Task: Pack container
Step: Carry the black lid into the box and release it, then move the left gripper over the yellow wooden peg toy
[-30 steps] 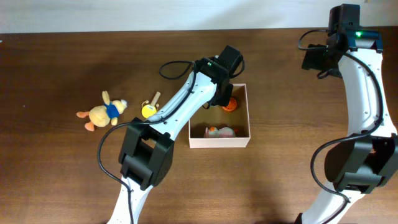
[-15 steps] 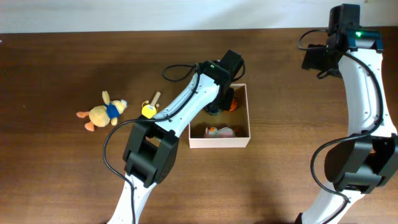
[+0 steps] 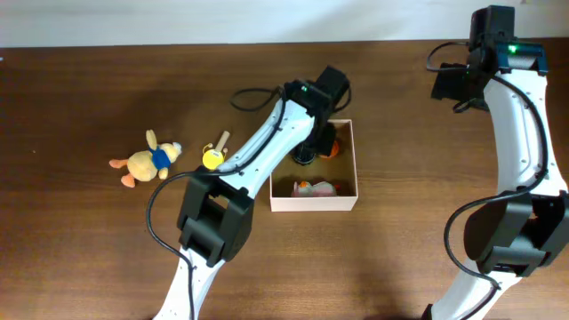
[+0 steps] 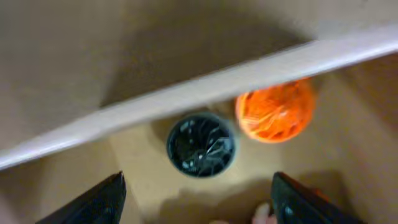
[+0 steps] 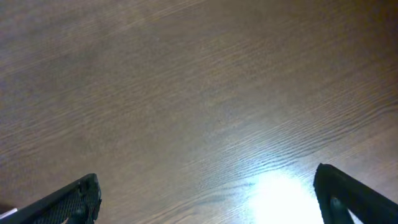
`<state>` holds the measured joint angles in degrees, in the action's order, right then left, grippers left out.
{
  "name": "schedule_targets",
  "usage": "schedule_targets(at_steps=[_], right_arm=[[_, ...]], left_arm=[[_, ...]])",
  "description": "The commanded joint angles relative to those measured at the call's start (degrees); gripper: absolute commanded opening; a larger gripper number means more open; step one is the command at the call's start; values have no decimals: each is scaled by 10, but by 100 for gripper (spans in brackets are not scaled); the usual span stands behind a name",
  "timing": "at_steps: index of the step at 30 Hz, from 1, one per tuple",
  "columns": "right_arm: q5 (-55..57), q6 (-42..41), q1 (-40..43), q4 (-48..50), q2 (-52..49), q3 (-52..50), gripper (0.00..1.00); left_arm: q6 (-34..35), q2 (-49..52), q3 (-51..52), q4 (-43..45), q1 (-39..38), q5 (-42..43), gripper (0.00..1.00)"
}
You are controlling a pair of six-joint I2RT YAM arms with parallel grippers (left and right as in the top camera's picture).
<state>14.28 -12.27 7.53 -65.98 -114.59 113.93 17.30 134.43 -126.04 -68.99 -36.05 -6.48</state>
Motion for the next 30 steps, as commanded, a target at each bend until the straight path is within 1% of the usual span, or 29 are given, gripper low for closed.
schedule_targets(at_steps=[1,4,5,7,10,12,14,16,20,21,23,24,30], right_arm=[[3,-9,4,0,-1,-3,99],[3,-9,4,0,-1,-3,99],[3,-9,4,0,-1,-3,99],[3,-9,4,0,-1,-3,99],[3,-9,4,0,-1,-3,99],[3,-9,4,0,-1,-3,99],[3,-9,4,0,-1,-3,99],[3,-9,4,0,-1,-3,99],[3,-9,4,0,-1,-3,99],[3,-9,4,0,-1,-3,99],[3,-9,4,0,-1,-3,99],[3,-9,4,0,-1,-3,99],[3,-9,4,0,-1,-3,99]], left_arm=[[-15,-4,-96,-30,-3,-7,77],[-25,-4,-172,-50,-1,-23,78],[-26,-4,-199,-63,3,-43,78],[-26,-4,-220,-82,16,-73,79],[-26,-4,-226,-127,61,-107,79],[-26,-4,-225,-158,114,-106,79],[-26,-4,-225,-168,148,-101,79],[-42,-3,-225,-170,178,-87,79],[-94,0,-202,-169,233,-44,79],[-116,4,-184,-165,246,-19,79],[-131,8,-161,-162,255,2,79],[-137,10,-135,-151,256,11,79],[-146,10,-51,-113,256,14,79]])
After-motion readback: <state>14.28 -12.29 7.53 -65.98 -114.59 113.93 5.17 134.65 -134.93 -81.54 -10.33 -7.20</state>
